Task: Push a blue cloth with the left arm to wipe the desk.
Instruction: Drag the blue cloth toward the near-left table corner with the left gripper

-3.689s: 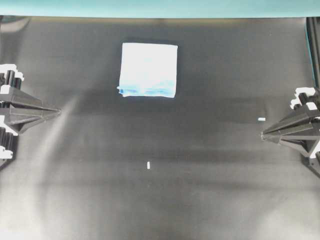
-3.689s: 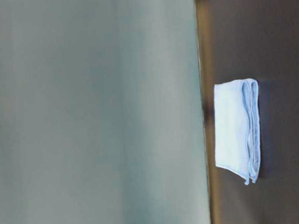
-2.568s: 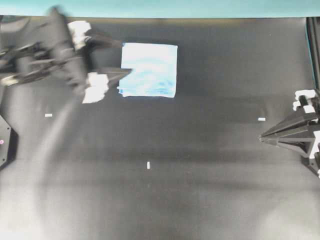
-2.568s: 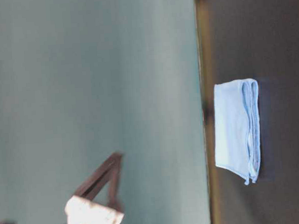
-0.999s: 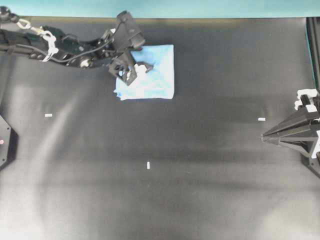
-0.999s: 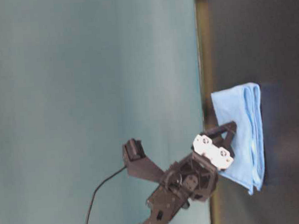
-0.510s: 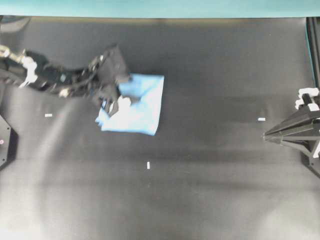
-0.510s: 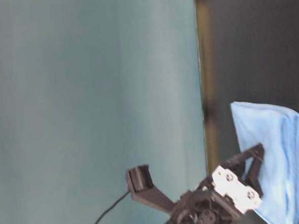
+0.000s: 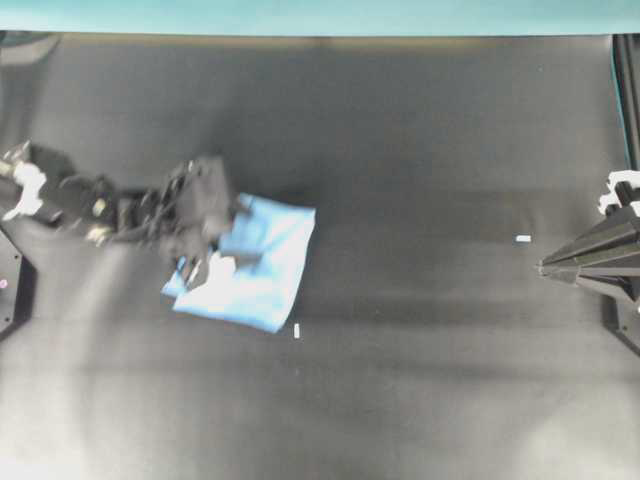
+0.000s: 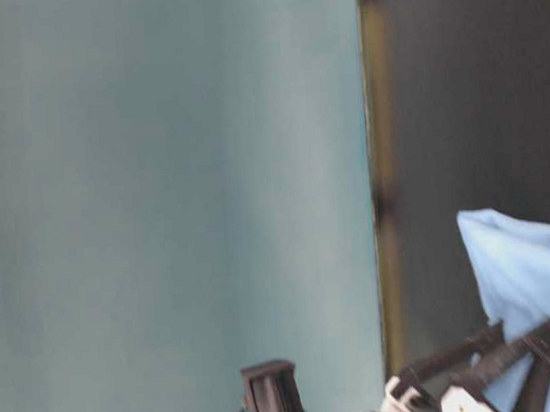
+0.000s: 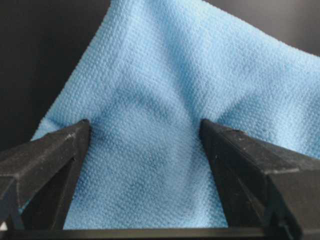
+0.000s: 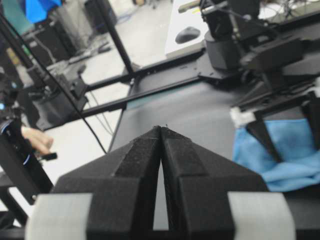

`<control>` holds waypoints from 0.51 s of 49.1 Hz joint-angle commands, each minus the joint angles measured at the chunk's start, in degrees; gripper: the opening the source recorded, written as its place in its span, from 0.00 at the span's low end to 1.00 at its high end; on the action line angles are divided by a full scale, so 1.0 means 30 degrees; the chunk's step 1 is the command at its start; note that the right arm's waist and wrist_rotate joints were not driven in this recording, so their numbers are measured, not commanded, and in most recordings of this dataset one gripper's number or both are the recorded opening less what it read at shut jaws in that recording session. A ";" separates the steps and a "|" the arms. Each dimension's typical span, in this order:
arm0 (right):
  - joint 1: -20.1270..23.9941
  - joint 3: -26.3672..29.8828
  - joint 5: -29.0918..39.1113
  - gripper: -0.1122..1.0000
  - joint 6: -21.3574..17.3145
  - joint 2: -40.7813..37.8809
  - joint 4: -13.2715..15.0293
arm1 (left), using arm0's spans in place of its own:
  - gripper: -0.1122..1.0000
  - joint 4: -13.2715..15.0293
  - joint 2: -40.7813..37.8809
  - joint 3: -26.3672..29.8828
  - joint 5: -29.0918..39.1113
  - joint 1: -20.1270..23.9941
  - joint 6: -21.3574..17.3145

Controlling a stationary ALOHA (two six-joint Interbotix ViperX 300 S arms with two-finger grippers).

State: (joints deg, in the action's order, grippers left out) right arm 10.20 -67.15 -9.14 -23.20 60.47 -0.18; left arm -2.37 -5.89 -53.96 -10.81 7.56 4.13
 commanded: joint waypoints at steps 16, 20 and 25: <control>0.0000 0.0469 -0.0205 0.10 0.0029 -0.0117 0.0000 | 0.88 -0.0029 0.2520 -0.2344 0.1289 -0.3750 0.2227; -0.0029 0.0469 -0.0205 0.10 0.0000 -0.0117 0.0000 | 0.88 -0.0059 0.2666 -0.2578 0.1641 -0.4482 0.2637; -0.0029 0.0469 -0.0205 0.10 0.0029 -0.0117 0.0000 | 0.88 -0.0059 0.2725 -0.2783 0.1934 -0.5684 0.2930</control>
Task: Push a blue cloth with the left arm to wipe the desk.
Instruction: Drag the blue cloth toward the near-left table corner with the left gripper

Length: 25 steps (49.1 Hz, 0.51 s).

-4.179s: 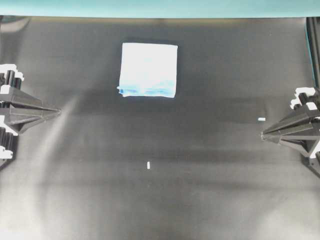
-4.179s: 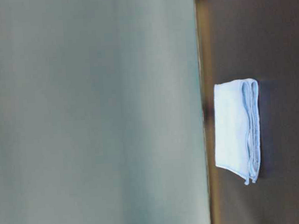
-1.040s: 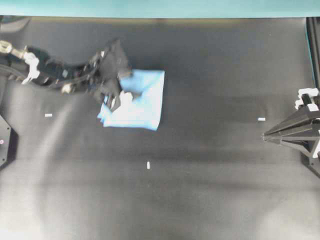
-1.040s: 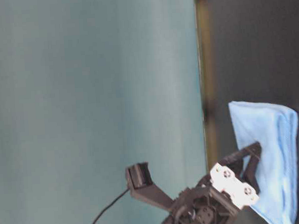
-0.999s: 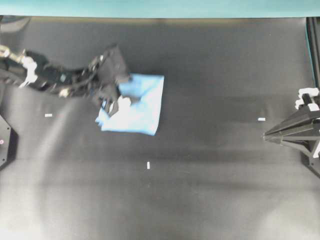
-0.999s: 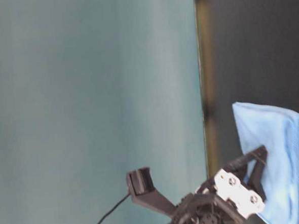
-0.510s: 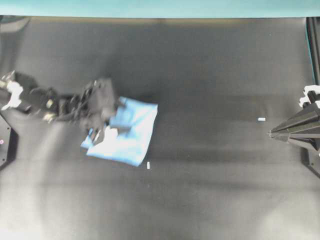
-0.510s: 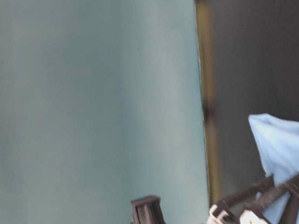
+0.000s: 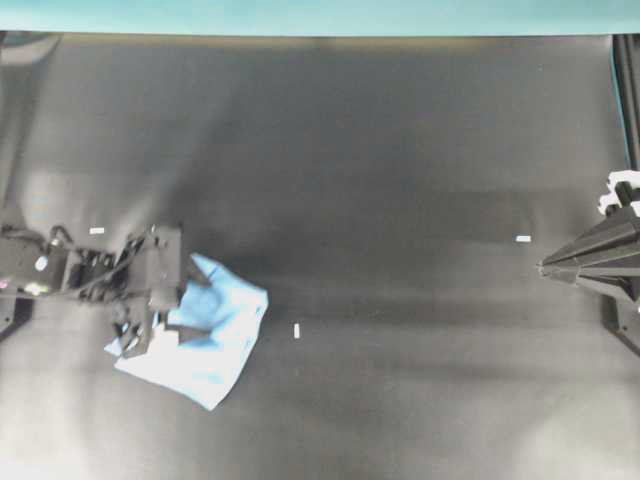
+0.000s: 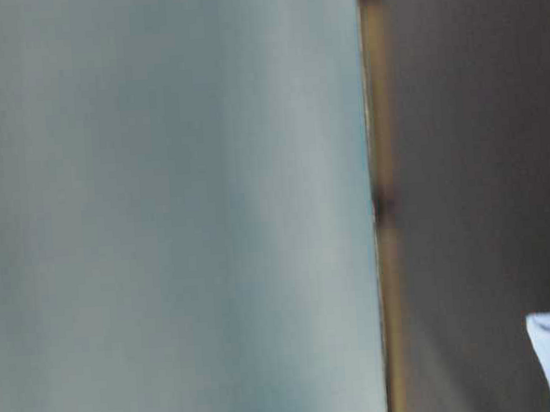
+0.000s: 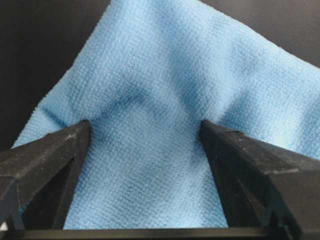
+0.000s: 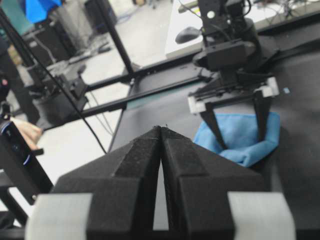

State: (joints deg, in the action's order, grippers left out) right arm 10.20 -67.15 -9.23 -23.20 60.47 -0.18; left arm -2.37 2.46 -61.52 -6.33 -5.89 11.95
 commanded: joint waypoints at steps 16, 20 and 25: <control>0.0000 0.0410 -0.0234 0.10 0.0029 -0.0117 0.0000 | 0.88 -0.0059 -0.0146 -0.0234 0.0703 -0.4980 0.0557; 0.0000 0.0410 -0.0264 0.10 0.0029 -0.0117 0.0000 | 0.88 -0.0059 -0.0146 -0.0176 0.0703 -0.5244 0.0703; -0.0029 0.0439 -0.0264 0.10 0.0000 -0.0146 0.0000 | 0.88 -0.0059 -0.0059 -0.0176 0.0703 -0.5273 0.1025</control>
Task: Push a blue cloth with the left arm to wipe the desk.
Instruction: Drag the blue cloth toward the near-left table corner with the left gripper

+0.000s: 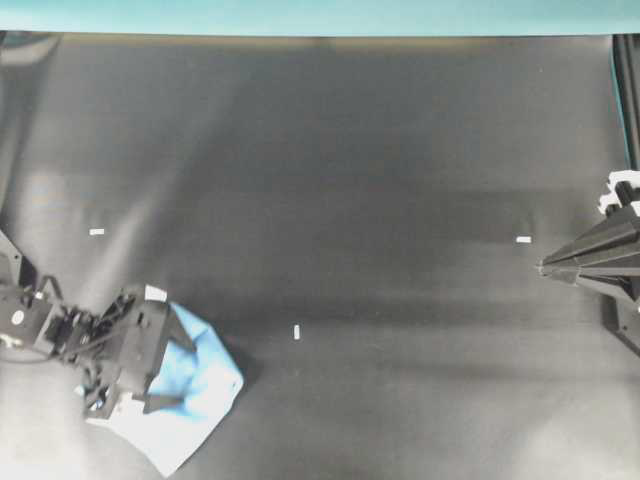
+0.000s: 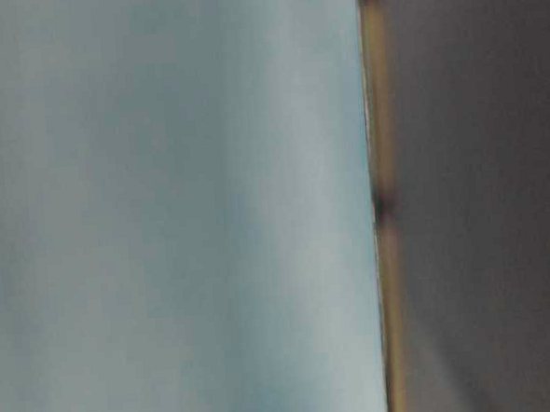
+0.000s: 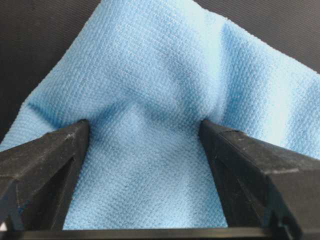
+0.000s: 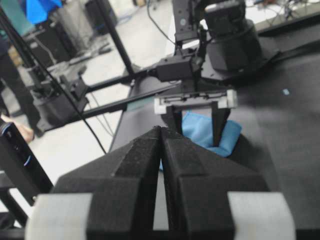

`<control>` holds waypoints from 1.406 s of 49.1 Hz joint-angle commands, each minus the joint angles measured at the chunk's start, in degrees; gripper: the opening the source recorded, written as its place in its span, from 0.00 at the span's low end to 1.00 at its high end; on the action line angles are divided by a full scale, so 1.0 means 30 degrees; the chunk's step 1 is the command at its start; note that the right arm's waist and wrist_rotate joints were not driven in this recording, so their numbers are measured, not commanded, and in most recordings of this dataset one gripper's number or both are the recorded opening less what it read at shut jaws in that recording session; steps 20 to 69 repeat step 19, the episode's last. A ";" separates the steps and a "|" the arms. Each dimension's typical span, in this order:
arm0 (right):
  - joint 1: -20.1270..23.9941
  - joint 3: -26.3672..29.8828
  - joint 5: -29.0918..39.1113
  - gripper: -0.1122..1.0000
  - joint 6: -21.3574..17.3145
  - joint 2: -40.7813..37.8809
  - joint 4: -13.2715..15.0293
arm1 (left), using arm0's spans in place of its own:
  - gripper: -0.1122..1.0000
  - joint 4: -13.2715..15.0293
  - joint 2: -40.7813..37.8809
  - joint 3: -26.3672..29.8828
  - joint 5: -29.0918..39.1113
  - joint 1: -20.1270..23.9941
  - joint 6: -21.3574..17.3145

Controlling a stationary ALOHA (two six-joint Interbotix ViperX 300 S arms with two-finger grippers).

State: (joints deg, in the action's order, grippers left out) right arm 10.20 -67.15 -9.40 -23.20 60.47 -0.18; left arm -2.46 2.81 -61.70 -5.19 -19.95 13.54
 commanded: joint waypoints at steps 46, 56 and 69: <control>0.0000 0.0410 -0.0205 0.10 0.0029 -0.0146 0.0000 | 0.88 -0.0029 0.1025 0.0498 0.0322 -0.0645 0.0439; 0.0000 0.0410 -0.0205 0.10 0.0029 -0.0146 0.0000 | 0.88 -0.0029 0.1025 0.0498 0.0322 -0.0645 0.0439; 0.0000 0.0410 -0.0205 0.10 0.0029 -0.0146 0.0000 | 0.88 -0.0029 0.1025 0.0498 0.0322 -0.0645 0.0439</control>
